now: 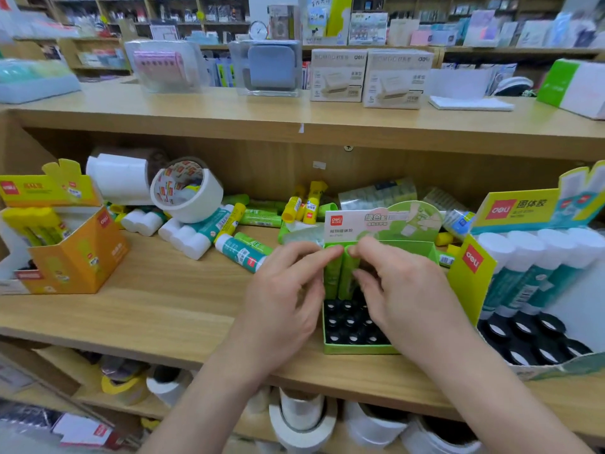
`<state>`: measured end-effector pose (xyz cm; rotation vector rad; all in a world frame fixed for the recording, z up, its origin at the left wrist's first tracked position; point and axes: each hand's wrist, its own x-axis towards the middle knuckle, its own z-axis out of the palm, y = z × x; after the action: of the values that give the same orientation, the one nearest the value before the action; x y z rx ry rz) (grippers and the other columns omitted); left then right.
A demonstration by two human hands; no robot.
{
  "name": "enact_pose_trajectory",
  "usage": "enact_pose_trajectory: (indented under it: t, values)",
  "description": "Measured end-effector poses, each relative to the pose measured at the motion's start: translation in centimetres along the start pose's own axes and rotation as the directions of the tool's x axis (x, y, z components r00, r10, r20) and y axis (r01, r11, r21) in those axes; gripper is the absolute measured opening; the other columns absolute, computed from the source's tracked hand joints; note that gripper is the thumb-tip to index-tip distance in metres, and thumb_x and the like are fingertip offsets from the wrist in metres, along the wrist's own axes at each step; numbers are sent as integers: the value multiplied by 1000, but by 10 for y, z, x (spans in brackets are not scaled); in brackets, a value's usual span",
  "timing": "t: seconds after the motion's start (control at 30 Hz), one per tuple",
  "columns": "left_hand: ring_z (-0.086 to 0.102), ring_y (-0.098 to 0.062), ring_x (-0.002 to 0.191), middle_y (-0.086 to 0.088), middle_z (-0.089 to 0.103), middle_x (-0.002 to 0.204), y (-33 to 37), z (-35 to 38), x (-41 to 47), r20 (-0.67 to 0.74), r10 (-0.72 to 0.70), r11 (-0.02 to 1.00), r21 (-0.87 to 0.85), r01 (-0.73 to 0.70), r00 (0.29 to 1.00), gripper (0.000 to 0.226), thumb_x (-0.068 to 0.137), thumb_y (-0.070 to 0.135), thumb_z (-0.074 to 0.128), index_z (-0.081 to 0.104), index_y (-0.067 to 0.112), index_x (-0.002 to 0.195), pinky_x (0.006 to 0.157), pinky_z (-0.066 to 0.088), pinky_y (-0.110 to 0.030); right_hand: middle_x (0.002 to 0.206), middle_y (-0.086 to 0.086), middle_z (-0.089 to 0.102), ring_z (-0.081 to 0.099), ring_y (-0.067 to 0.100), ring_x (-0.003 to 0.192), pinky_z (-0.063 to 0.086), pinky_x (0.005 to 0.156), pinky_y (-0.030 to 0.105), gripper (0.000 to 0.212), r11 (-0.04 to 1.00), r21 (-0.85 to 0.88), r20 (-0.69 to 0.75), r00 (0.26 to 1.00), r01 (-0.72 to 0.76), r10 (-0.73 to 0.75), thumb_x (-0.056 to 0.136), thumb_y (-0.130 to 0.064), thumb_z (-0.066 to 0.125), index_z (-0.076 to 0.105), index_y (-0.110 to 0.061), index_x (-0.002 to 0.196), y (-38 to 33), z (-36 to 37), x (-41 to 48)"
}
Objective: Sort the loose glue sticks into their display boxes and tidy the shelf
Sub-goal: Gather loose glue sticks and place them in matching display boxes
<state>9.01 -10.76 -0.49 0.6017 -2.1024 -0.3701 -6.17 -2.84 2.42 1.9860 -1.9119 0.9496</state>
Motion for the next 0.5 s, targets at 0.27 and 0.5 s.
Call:
enact_pose_trajectory:
  t: [0.27, 0.5]
  values:
    - [52, -14, 97, 1, 55, 109, 2, -10, 5, 113, 37, 986, 155, -54, 993, 47, 90, 15, 44, 55, 28, 134, 84, 43, -25, 71, -6, 65, 57, 14, 58, 48, 52, 38, 18, 991, 107, -1, 997, -75, 76, 89, -16, 54, 60, -25, 103, -5, -5, -7]
    - [47, -17, 94, -2, 57, 107, 6, -14, 9, 181, 28, 965, 252, -74, 983, 50, 86, 19, 38, 58, 22, 131, 75, 50, -34, 93, -15, 61, 56, 8, 86, 50, 73, 32, 31, 975, 134, 74, 983, -176, 168, 90, -20, 56, 54, -37, 116, -11, -7, -11]
